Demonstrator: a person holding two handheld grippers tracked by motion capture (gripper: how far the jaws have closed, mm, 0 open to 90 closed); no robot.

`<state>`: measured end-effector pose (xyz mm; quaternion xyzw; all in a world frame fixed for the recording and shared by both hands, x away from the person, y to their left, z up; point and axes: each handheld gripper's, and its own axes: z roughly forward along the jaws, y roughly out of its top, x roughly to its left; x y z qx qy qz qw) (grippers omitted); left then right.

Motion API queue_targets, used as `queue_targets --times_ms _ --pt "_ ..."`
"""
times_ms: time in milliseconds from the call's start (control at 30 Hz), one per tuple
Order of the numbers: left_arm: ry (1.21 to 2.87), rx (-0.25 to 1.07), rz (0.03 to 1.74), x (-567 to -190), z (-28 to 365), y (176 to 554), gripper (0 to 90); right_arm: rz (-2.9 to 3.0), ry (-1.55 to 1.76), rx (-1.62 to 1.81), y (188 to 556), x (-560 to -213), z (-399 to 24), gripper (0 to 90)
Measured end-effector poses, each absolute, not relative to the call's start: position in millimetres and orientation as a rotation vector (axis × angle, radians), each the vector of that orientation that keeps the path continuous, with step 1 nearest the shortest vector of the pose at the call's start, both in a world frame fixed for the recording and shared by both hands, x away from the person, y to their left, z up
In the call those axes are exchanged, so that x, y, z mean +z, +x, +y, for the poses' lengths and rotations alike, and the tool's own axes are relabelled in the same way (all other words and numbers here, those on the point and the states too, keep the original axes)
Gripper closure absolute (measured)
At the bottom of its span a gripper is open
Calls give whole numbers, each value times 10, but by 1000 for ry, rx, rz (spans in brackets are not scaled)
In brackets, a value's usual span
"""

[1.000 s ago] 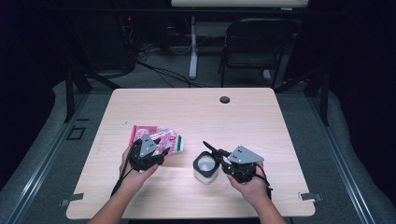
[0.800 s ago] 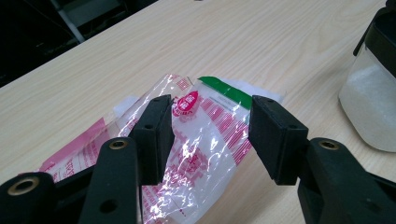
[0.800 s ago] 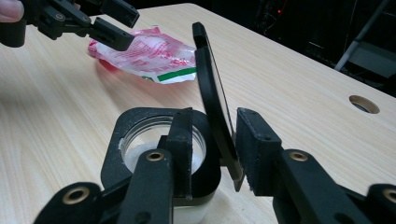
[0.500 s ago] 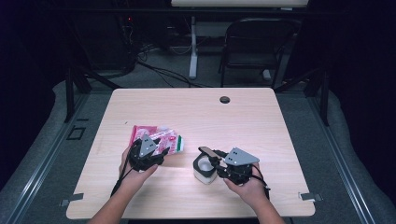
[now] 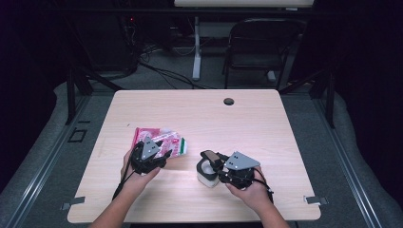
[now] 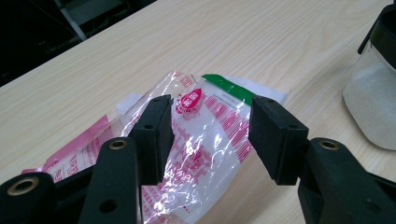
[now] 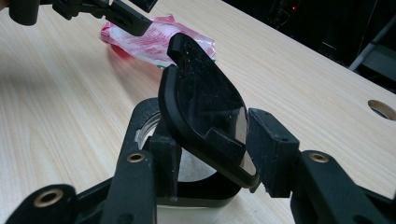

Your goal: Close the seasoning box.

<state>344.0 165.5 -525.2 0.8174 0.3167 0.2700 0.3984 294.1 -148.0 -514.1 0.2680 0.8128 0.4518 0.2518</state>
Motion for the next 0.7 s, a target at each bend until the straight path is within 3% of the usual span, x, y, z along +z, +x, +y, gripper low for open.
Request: queue_targets --times_ms 400,700 --pt "2071 687 805 -5253 1662 3442 494 2220 713 1238 2936 -5154 -1447 507" --pt "2070 687 805 -5251 1666 3442 494 2246 675 1239 2924 -5175 -1395 421"
